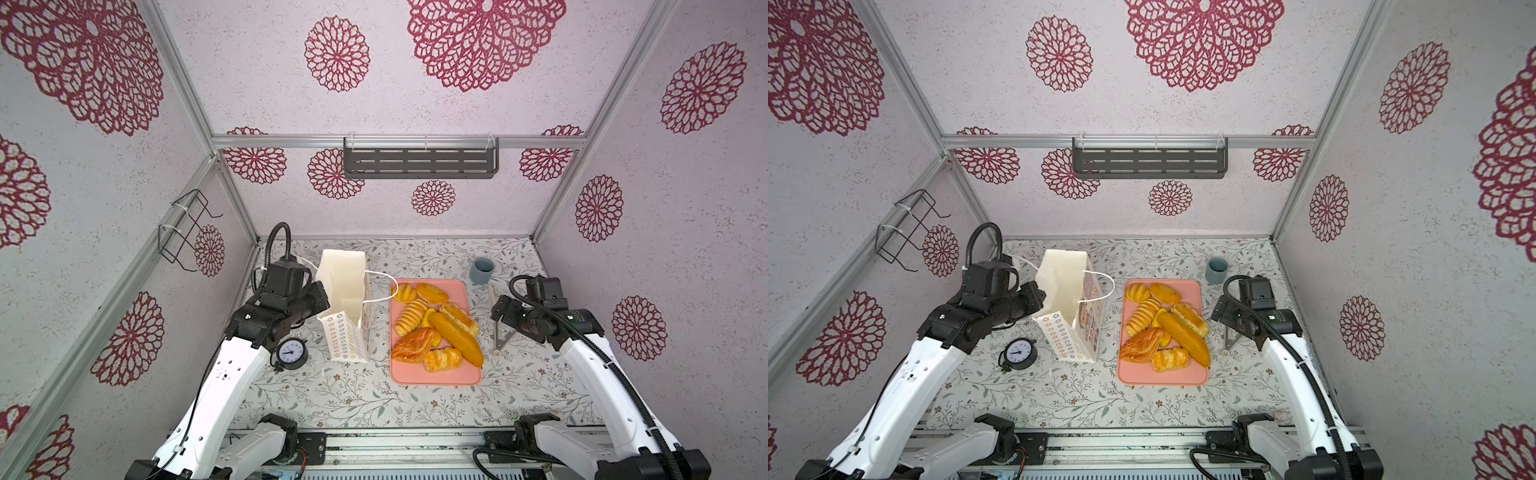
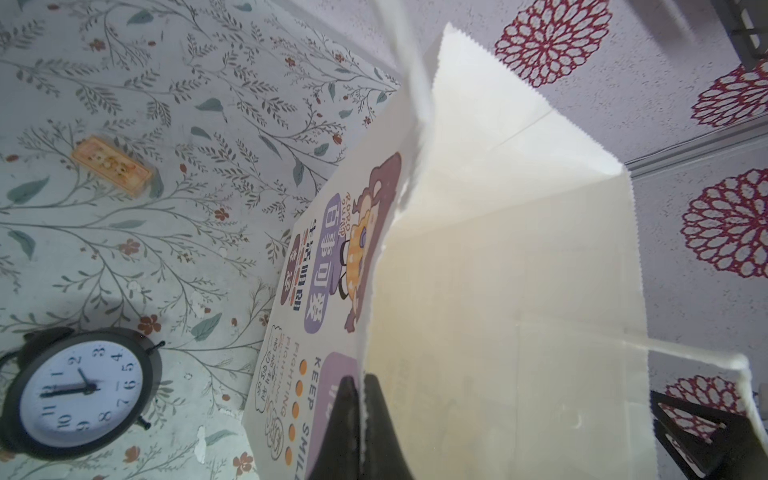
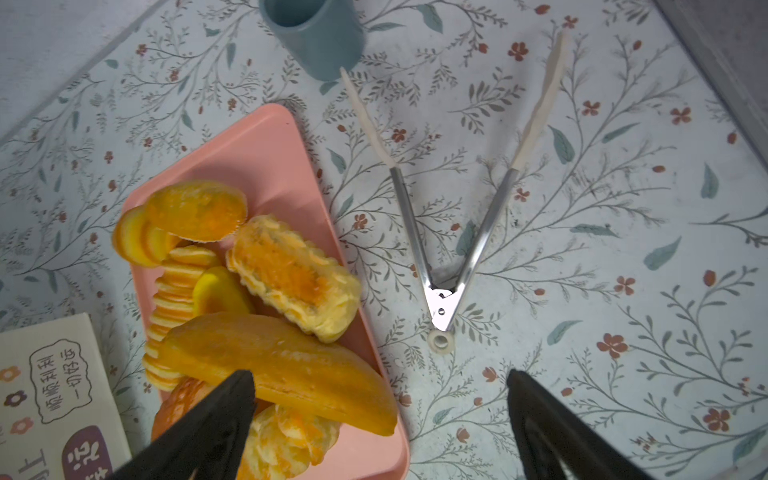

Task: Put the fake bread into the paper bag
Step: 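Lower the right gripper and grasp the silver tongs by their cream handles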

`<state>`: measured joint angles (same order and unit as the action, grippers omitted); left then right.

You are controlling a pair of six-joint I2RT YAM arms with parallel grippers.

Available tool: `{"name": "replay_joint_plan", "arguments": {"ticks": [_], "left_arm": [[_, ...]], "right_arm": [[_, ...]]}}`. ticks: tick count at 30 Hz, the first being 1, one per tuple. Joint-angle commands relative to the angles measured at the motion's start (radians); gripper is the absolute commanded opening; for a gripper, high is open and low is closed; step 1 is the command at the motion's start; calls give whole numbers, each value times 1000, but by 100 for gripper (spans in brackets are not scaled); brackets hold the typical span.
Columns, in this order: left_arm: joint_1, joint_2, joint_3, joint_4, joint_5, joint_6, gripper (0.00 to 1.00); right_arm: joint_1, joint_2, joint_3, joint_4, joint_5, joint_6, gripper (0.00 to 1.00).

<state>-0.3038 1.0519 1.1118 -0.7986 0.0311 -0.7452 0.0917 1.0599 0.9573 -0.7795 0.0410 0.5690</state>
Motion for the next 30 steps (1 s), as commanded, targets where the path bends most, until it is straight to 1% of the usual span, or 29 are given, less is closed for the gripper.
{"name": "replay_joint_plan", "arguments": {"ticks": [1,5,7,8,10,12,15,17,18,19,23,30], "left_arm": [[-16,-13,-34,76,19,-52,0],[-23,-10,-46,72,2,-48,1],[-23,-14,-49,73,-10,-43,4],[-23,-15,-50,71,-16,-41,8],[-22,-17,-49,70,-23,-34,22],[-22,-23,-47,67,-26,-27,47],[-22,-30,-41,65,-31,-17,70],[-22,-38,-34,64,-36,-10,79],[-22,-42,-28,61,-39,-6,93],[-22,-45,-23,58,-42,-2,97],[-23,-59,11,34,-49,9,97],[-22,-95,94,-36,-87,34,97]], "right_arm": [[-34,25,-17,20,-19,-2,98],[-54,62,-53,56,-3,-15,99],[-55,80,-68,81,18,-20,99],[-56,94,-76,92,28,-20,99],[-56,127,-85,116,38,-23,99],[-58,170,-92,138,43,-23,99],[-58,227,-101,177,46,-22,99],[-58,266,-103,201,48,-22,98],[-58,287,-101,213,46,-22,97],[-59,305,-100,221,48,-20,96],[-58,381,-89,259,46,-17,93],[-58,476,-80,282,80,-7,94]]}}
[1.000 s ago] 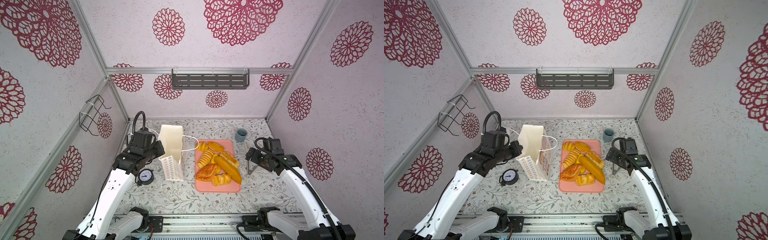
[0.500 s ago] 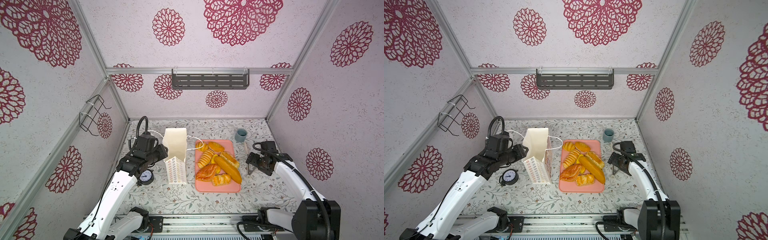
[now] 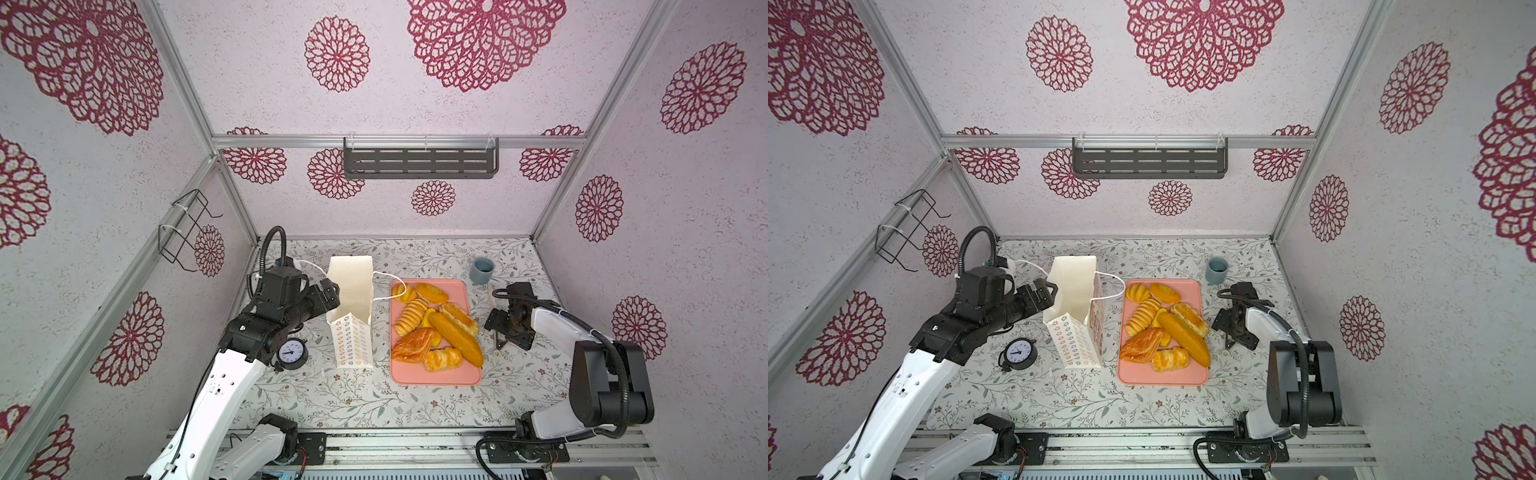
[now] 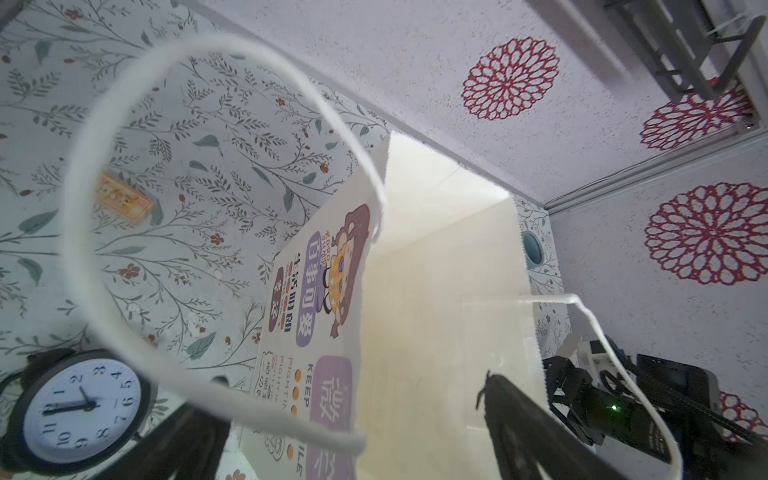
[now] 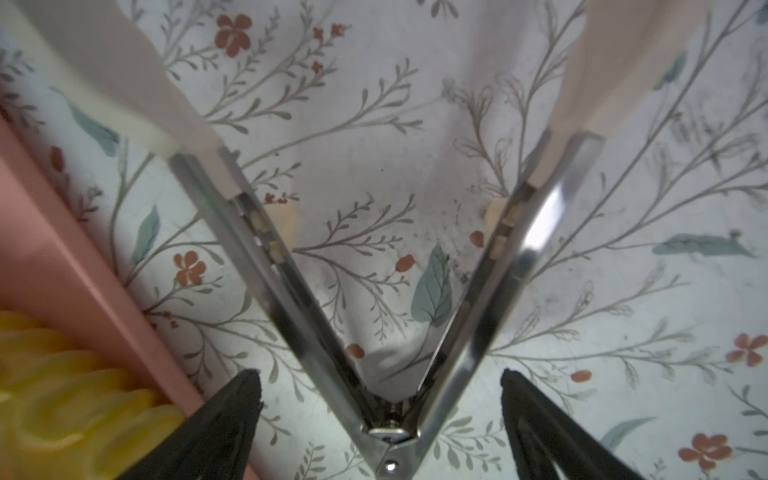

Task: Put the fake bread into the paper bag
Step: 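Lower the right gripper and grasp the silver tongs by their cream handles, then release the bag with the left gripper while the right gripper lifts the tongs upright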

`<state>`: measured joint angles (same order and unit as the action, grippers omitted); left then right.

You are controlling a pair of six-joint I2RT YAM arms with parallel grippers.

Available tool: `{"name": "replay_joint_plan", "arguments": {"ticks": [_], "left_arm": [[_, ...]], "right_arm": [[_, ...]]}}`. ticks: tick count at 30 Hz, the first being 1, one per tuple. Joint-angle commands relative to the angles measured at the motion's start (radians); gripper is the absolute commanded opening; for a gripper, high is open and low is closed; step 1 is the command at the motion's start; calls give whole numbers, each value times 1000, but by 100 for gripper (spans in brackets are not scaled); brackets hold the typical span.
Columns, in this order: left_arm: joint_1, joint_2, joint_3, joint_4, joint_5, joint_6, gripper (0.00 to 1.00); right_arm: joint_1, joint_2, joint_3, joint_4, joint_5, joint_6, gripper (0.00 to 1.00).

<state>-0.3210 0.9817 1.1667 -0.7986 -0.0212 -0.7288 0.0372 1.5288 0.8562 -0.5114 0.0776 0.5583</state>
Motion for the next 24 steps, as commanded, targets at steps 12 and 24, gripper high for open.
{"name": "replay_joint_plan", "arguments": {"ticks": [12,24], "left_arm": [[-5,-31,194,-130,-52,64,97],[-10,67,428,-268,-75,147,97]], "right_arm": [[-11,80,3,103,78,7,80],[-46,-43,-55,117,85,-38,41]]}}
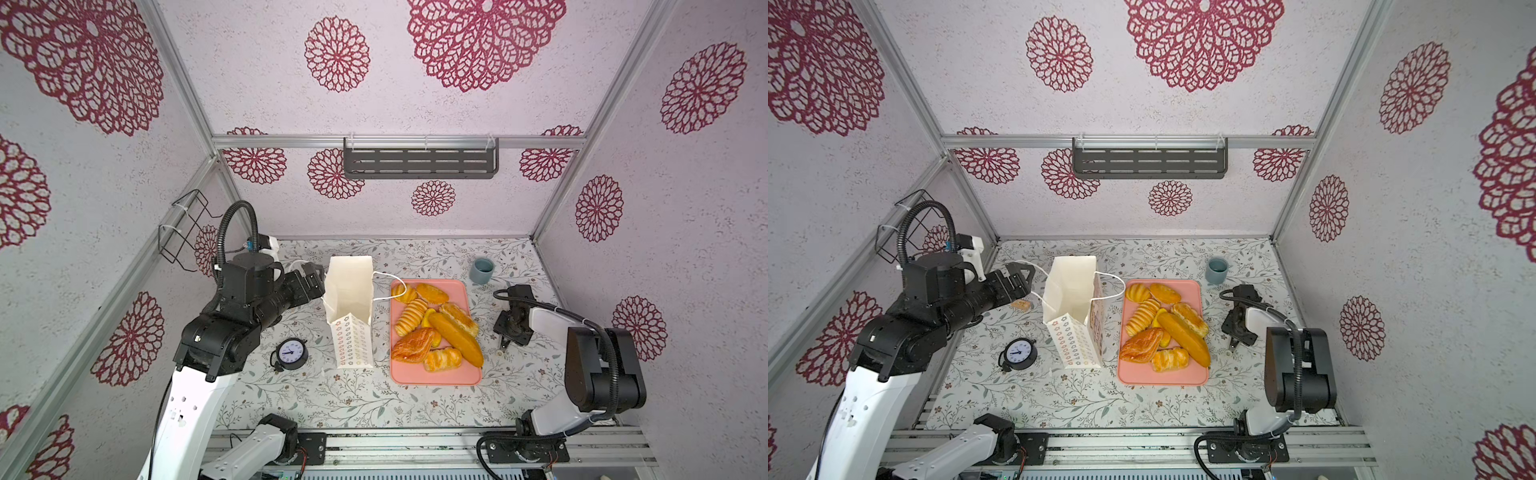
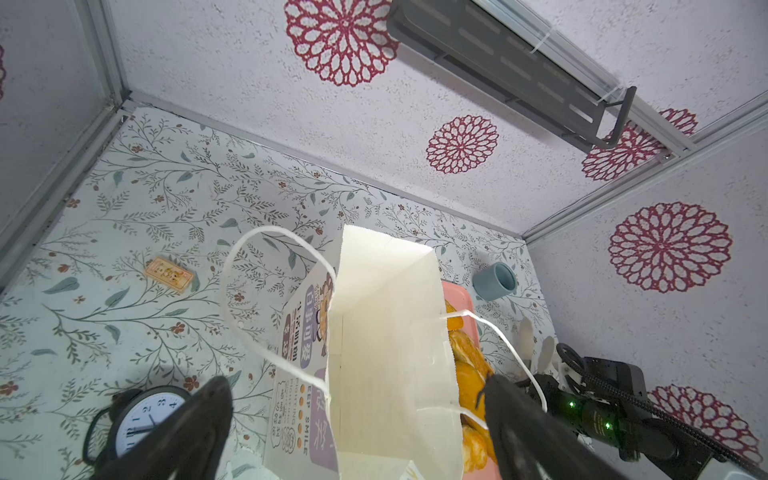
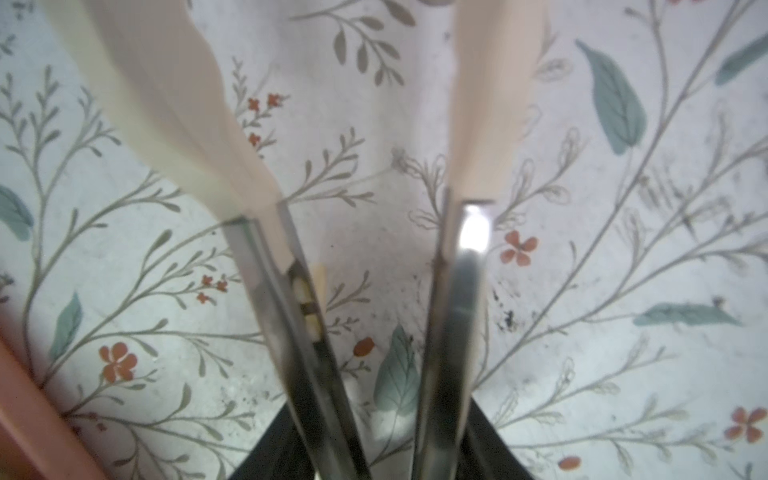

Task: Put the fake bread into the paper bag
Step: 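Release the bag with the left gripper while the right gripper lifts the tongs upright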

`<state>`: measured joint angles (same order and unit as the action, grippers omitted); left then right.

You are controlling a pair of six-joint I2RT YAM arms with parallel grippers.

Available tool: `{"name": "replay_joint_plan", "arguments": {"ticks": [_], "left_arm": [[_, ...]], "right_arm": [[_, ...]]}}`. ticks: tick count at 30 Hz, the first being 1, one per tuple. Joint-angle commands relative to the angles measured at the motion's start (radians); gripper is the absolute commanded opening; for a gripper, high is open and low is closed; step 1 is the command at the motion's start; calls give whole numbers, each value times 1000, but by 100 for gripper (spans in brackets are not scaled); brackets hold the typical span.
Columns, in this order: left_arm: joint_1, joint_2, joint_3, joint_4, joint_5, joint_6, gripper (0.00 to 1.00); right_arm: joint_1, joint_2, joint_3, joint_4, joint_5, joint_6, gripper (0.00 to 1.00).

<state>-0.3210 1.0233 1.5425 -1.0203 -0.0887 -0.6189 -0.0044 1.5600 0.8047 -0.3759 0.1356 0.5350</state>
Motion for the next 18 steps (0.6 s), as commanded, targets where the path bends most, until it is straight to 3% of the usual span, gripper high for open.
{"name": "replay_joint_plan", "arguments": {"ticks": [1,4,9,13,18], "left_arm": [[-14,39,76,-52,-3,40,97],[-53,83,140,-47,2,41,97],[-195,191,231,-5,-39,41,97],[-303,309,303,73,-6,35,97],[-374,471,380,223,157,0,97]], "right_arm": [[-5,-100,-8,-26,28,-18,38],[-5,-189,-13,-62,29,-27,33],[-5,-352,7,-112,-47,-42,28],[0,-472,58,-129,-196,-50,23],[18,-570,132,-61,-484,-23,20]]}}
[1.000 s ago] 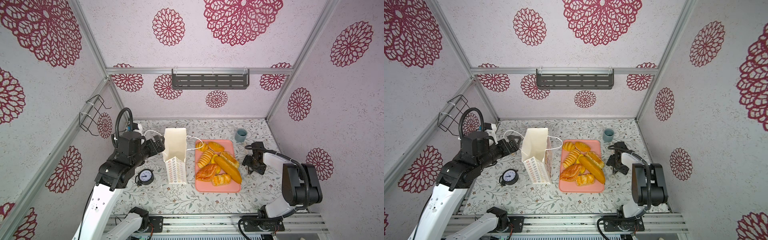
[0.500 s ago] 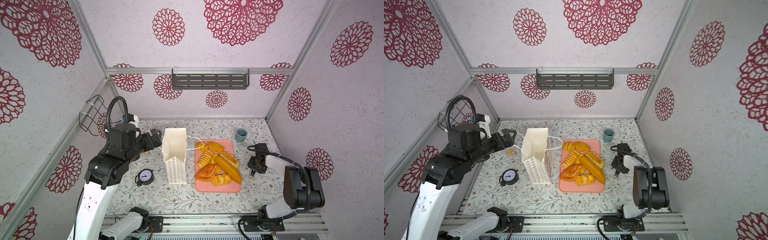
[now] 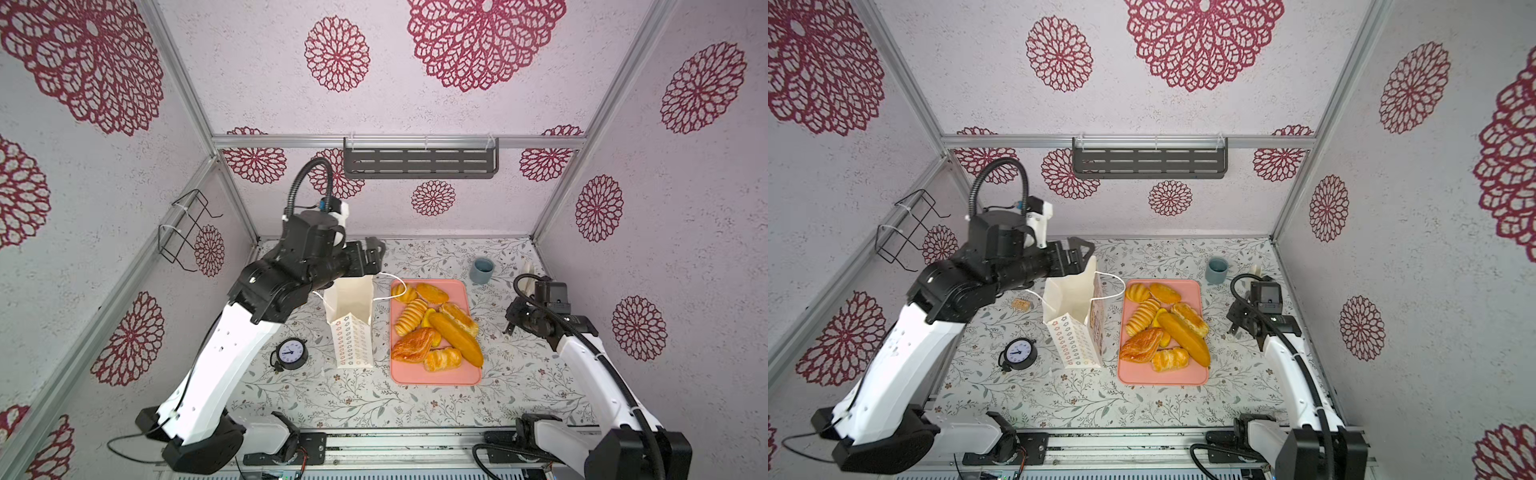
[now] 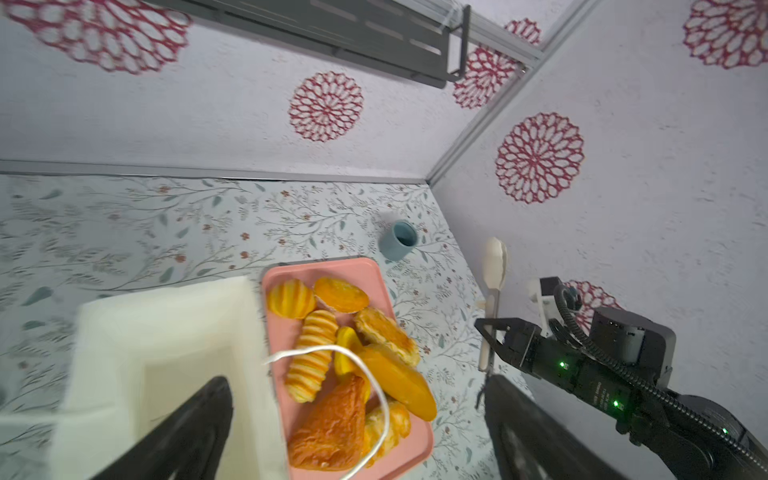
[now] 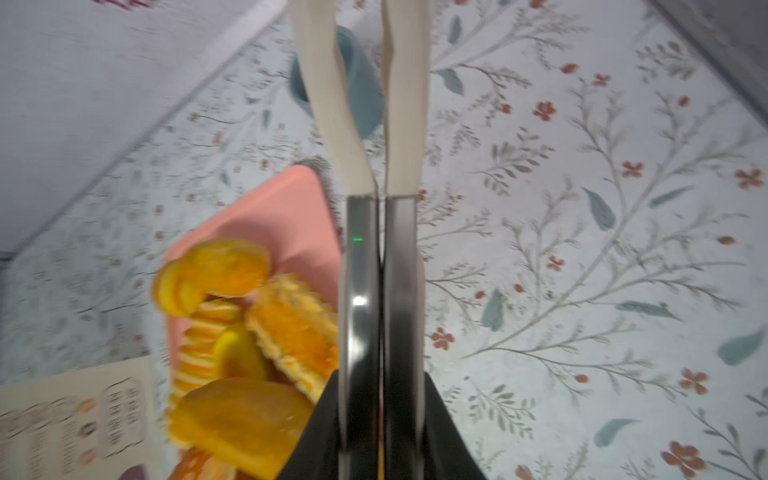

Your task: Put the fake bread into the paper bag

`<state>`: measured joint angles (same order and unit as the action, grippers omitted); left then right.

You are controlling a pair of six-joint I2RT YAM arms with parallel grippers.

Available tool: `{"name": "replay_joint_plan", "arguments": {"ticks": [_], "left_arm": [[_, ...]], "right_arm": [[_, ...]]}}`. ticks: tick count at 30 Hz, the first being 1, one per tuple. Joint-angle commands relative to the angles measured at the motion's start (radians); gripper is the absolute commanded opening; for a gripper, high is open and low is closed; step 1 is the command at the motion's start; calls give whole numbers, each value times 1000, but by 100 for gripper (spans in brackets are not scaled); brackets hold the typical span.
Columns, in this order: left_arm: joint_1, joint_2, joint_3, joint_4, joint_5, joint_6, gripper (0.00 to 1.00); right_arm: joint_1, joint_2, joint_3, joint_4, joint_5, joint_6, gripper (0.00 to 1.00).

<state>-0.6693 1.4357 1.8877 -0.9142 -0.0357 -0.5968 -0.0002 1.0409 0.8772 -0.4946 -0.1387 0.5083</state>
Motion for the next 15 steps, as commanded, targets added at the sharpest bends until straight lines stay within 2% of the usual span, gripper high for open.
{"name": "replay_joint_plan", "arguments": {"ticks": [1,5,8,15], "left_arm": [[-31,89,42,156,149,-40,97],[-57,186,70,261,256,-69,97],[-80,228,66,347,332,-76,97],[-110,289,6,592,518,-138,97]], "right_arm": [[22,-64,77,78,-274,13,20],[47,-105,129,173,-478,66,19],[57,-130,160,239,-586,115,18],[64,-154,177,467,-747,284,18]]}}
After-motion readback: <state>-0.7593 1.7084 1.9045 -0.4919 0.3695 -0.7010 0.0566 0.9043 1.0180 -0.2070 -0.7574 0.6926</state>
